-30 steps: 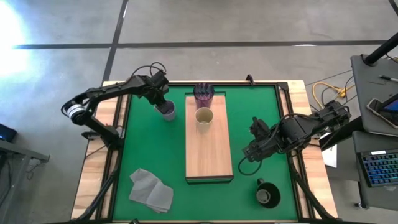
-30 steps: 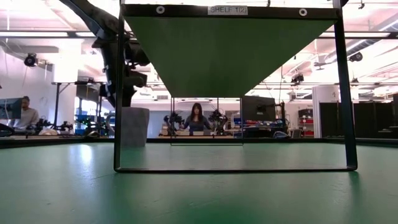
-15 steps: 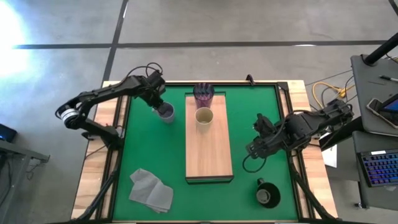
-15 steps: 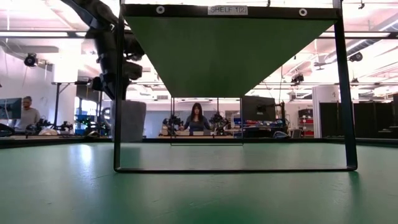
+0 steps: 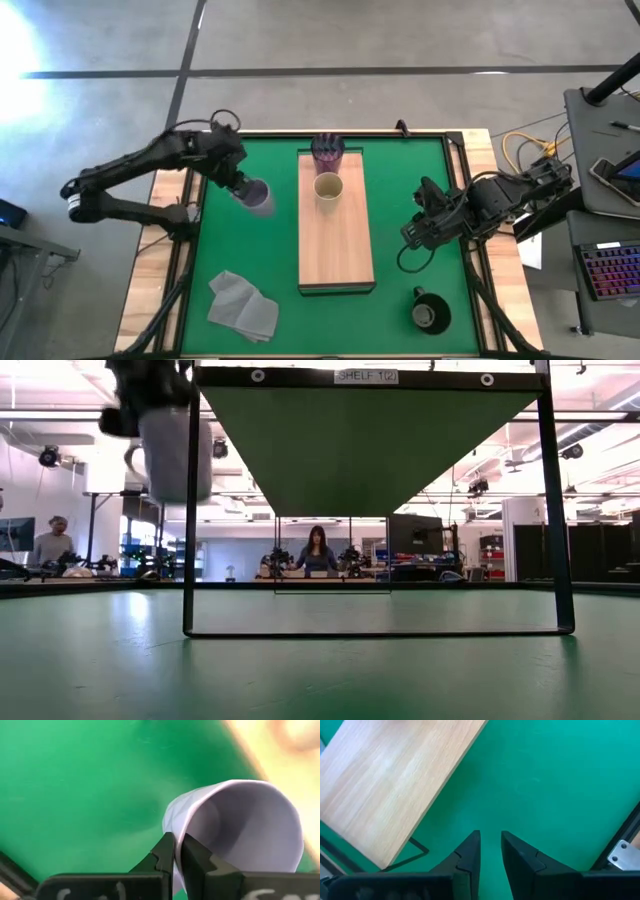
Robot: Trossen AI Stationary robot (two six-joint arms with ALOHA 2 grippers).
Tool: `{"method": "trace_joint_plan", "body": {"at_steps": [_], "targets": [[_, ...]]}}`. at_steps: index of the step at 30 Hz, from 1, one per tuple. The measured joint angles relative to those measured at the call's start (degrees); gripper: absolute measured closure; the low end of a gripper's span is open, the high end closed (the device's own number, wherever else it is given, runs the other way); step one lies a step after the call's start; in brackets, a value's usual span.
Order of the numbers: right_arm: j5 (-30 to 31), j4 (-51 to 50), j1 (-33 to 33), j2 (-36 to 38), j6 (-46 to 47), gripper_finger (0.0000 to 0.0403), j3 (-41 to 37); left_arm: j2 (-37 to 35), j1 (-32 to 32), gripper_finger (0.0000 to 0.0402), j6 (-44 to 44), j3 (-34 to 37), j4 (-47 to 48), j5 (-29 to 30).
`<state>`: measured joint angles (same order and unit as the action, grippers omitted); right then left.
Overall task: Stack small to large cups/mugs on shelf
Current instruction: Put the blue mug on the shelf
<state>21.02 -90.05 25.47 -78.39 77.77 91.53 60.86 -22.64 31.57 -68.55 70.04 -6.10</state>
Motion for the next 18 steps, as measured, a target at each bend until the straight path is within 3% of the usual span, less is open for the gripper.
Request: {"method": "trace_joint_plan", "body": {"at_steps": [7,12,18], "targets": [[-0.01,0.05,-1.07,-0.28,-0.60,0.0331,-1.28,1.83,14.99,0.0401,12.66,-11.96,0.40,6.55],[-0.14,0.02,-1.01,-0.13,-1.35,0.0328,-1.58,10.26,23.23,0.0401,16.11,-19.32,2.86,11.00],[0.01,0.03,-1.03,-0.02,-2.75,0.0331,-1.66,21.56,27.82,0.0401,16.16,-28.36,3.25,11.15]]}}
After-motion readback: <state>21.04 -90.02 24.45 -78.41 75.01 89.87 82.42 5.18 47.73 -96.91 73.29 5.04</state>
